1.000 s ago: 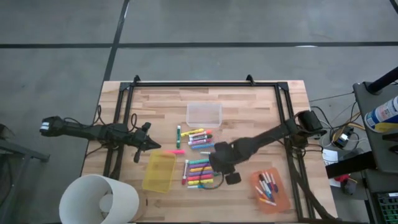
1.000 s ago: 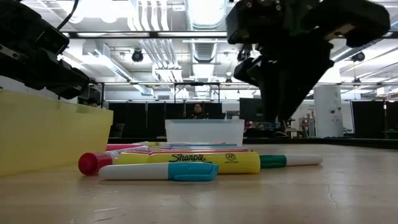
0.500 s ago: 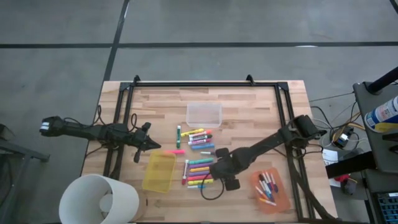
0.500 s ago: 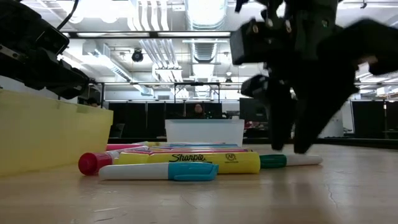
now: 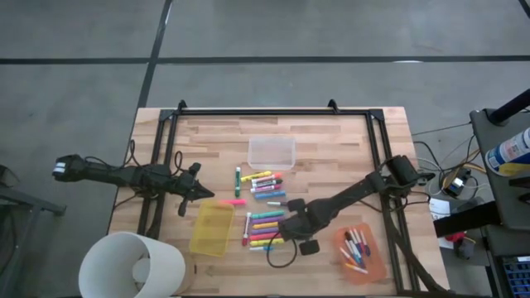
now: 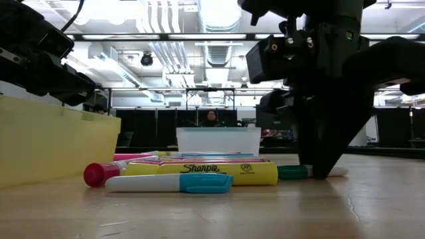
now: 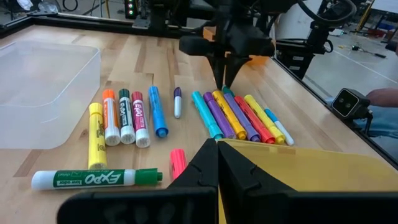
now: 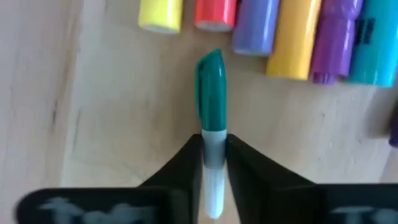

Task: Pick & Place Markers
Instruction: Put the small green highlighter pen into the orange bin

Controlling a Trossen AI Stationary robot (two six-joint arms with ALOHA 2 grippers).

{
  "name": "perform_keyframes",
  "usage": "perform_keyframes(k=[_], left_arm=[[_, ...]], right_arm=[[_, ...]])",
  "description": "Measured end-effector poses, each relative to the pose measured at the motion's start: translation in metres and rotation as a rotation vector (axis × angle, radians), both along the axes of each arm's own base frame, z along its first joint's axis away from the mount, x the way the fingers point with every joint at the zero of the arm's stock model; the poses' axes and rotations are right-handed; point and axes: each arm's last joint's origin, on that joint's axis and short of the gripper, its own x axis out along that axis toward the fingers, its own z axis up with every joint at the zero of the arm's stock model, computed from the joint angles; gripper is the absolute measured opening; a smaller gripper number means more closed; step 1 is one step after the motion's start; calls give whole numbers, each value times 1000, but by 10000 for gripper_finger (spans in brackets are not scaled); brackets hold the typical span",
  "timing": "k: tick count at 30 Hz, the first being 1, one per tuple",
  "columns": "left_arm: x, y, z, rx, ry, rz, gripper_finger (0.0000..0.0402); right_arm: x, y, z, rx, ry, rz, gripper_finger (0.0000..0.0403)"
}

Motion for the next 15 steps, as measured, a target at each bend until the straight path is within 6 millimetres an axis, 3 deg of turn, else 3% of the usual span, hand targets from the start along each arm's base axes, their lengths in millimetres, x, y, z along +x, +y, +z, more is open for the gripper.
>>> perform_keyframes(k=[4, 15], left_arm=[[0, 0, 0, 0, -1, 0, 0], [0, 0, 0, 0, 0, 0, 0]], right_arm=[[-6, -3, 10, -5, 11, -39, 23], [-35, -5, 58, 13, 33, -250, 26]])
